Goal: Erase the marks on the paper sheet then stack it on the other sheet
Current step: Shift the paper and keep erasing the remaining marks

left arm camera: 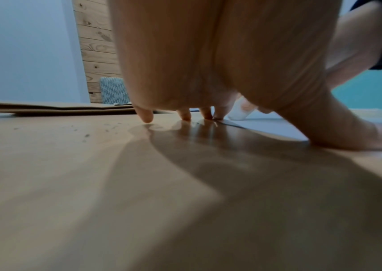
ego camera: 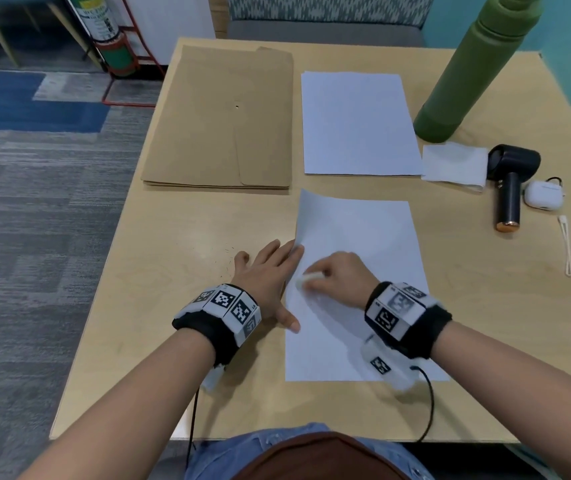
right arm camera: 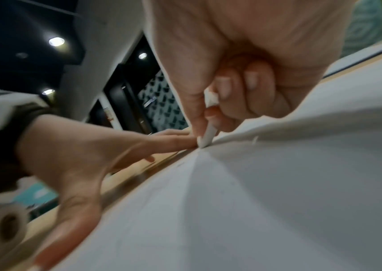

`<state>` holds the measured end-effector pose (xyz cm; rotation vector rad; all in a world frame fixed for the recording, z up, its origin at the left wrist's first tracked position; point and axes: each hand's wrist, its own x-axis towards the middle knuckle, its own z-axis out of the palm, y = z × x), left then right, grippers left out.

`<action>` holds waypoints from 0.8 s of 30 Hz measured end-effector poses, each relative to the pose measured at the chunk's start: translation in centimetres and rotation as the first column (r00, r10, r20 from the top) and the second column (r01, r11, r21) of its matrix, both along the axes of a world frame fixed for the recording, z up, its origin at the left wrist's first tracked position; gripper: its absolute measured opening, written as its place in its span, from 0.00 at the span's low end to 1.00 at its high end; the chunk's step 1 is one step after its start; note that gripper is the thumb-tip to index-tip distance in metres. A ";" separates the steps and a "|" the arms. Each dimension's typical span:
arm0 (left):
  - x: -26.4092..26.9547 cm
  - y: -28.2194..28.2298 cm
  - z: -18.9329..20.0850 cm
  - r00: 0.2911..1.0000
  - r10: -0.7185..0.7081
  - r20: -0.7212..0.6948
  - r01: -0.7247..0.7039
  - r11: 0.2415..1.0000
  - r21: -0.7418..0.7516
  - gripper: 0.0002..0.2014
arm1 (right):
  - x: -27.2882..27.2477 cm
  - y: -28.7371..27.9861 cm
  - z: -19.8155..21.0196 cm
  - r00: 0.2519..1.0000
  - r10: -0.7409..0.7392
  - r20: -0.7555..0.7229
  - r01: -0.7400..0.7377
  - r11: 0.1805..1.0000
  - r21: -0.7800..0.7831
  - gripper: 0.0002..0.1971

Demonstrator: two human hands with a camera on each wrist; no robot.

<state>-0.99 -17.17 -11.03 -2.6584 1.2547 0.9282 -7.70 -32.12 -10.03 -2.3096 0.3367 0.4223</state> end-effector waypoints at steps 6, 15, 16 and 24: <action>0.0 -0.1 0.1 0.999 0.026 -0.019 -0.026 0.999 0.019 0.67 | 0.0 0.1 -0.6 0.982 -0.172 0.074 0.169 0.985 0.042 0.13; 0.4 -0.1 -0.5 0.998 -0.002 -0.060 0.002 1.000 0.006 0.69 | 0.9 -0.9 0.1 0.957 -0.291 0.023 0.290 0.956 0.037 0.13; 0.5 -0.1 -0.5 0.998 -0.004 -0.065 0.005 1.000 0.009 0.70 | 1.3 -0.9 0.1 0.925 -0.376 0.056 0.373 0.926 0.058 0.12; 0.5 -0.2 -0.5 0.996 -0.007 -0.085 0.008 1.000 0.008 0.70 | 0.2 0.2 -0.3 0.977 -0.214 0.003 0.214 0.977 0.021 0.14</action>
